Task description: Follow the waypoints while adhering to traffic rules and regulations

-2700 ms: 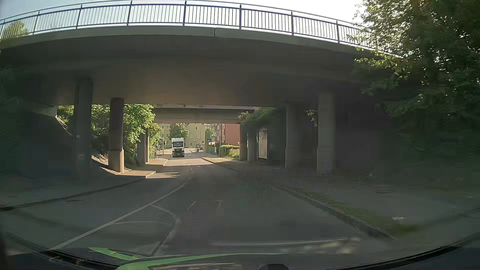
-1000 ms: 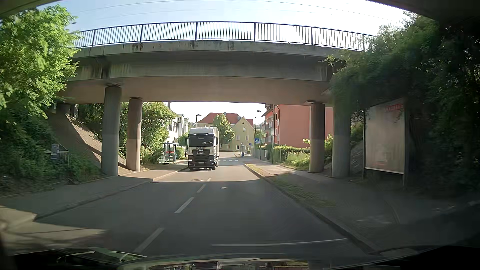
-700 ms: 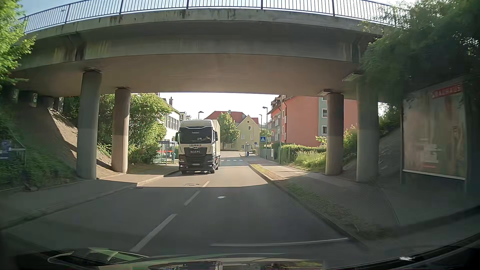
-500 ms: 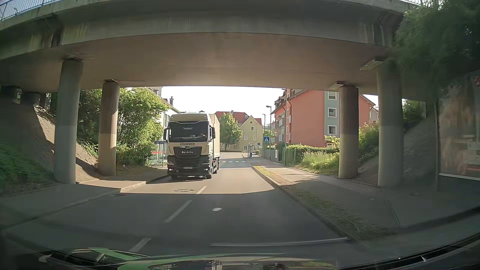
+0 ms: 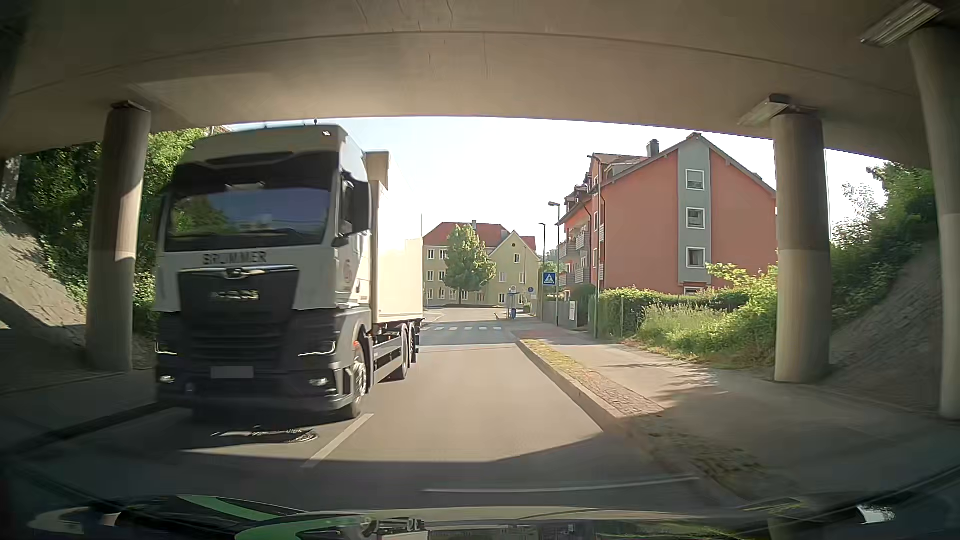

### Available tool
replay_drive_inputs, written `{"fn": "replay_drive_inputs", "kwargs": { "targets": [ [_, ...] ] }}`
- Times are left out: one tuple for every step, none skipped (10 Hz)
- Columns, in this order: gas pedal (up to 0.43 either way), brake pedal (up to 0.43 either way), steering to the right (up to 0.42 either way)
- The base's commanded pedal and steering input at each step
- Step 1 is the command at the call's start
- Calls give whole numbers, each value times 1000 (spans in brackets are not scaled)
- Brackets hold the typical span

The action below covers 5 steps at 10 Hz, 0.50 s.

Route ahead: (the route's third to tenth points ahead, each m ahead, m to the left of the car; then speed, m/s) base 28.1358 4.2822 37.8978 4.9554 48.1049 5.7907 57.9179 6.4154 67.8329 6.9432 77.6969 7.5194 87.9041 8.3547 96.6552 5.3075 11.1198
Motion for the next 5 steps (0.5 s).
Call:
{"fn": "replay_drive_inputs", "kwargs": {
  "targets": [
    [79, 0, -13],
    [79, 0, -13],
    [79, 0, -13],
    [79, 0, -13],
    [79, 0, -13]
  ]
}}
